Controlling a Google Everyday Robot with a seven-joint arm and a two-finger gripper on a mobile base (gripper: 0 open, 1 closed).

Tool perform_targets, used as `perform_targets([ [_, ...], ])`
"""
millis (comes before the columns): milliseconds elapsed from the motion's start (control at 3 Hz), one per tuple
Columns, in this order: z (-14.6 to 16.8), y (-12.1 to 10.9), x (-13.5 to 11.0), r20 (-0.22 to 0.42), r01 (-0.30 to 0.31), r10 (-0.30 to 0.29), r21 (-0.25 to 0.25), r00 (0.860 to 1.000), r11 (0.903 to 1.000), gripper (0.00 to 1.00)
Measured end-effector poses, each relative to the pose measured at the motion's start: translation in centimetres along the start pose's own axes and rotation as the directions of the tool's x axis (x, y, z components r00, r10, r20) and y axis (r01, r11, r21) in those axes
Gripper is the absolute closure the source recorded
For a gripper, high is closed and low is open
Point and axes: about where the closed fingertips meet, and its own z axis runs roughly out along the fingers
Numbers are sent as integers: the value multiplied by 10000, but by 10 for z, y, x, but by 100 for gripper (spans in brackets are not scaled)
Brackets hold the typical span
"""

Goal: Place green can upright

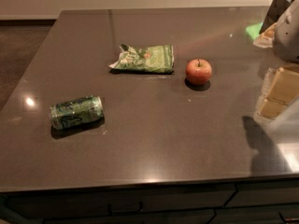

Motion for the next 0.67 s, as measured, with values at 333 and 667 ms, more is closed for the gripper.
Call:
perform_targets([
  [333,-1,-1,-3,-40,41,-40,107,10000,9999,0],
  [667,7,-4,-28,179,510,-508,-89,9985,9987,0],
])
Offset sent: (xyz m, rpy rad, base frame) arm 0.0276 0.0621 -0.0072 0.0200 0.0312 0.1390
